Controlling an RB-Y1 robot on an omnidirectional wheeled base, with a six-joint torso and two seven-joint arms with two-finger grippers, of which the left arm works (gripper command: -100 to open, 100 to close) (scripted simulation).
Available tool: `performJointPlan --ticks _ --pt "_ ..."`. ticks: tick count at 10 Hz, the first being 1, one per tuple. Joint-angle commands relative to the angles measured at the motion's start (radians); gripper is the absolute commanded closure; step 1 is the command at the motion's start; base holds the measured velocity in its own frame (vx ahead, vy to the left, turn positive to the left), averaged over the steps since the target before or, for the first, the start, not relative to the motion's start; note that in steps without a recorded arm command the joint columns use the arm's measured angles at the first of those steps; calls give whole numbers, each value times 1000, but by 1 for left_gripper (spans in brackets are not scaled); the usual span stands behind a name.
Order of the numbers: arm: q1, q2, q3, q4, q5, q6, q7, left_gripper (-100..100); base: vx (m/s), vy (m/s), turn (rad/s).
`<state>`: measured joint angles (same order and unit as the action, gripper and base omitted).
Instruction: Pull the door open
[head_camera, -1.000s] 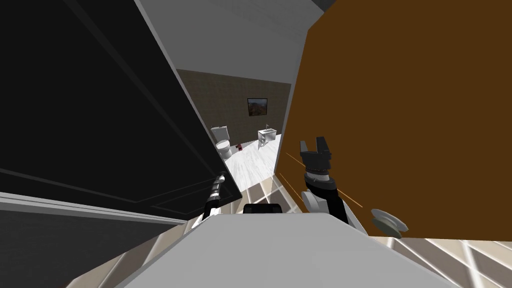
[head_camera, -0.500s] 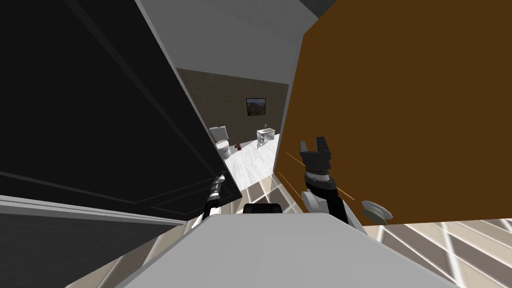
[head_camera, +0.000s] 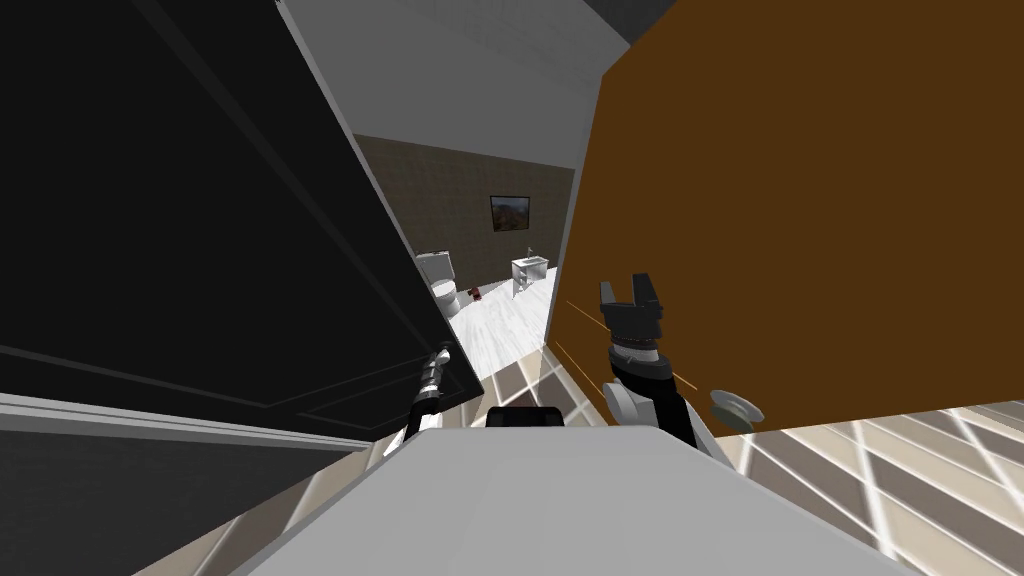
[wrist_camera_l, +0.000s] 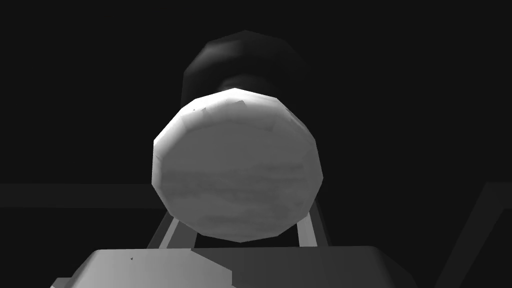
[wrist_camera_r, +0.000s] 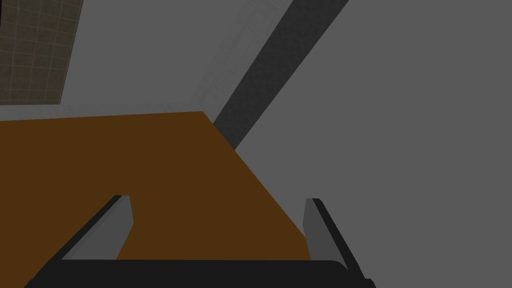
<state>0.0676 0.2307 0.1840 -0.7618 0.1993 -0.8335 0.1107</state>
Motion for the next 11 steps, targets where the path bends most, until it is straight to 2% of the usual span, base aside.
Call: performJointPlan --ticks 1,2,3,4,5,6,7,8,9,11 --pt "-10 -8 -16 1 4 -9 30 100 -34 12 -42" --pt "-13 -5 -24 4 20 -9 68 100 -43 6 -52" --pt "-13 -5 -24 4 20 -9 72 100 -39 8 -25" --pt "-16 -2 -32 7 37 -9 110 100 -39 7 -35" --pt "-16 -2 -32 7 37 -9 114 100 -31 6 -46" --pt "-18 1 -40 10 54 -10 153 100 -40 9 -45" --pt "-18 1 -40 10 54 -10 155 100 -35 5 -22" --pt "-21 4 -48 13 71 -10 192 100 -42 5 -57" --pt "-21 4 -48 13 71 -10 197 100 -39 8 -53" --pt "-26 10 -64 19 103 -10 268 100 -54 14 -61"
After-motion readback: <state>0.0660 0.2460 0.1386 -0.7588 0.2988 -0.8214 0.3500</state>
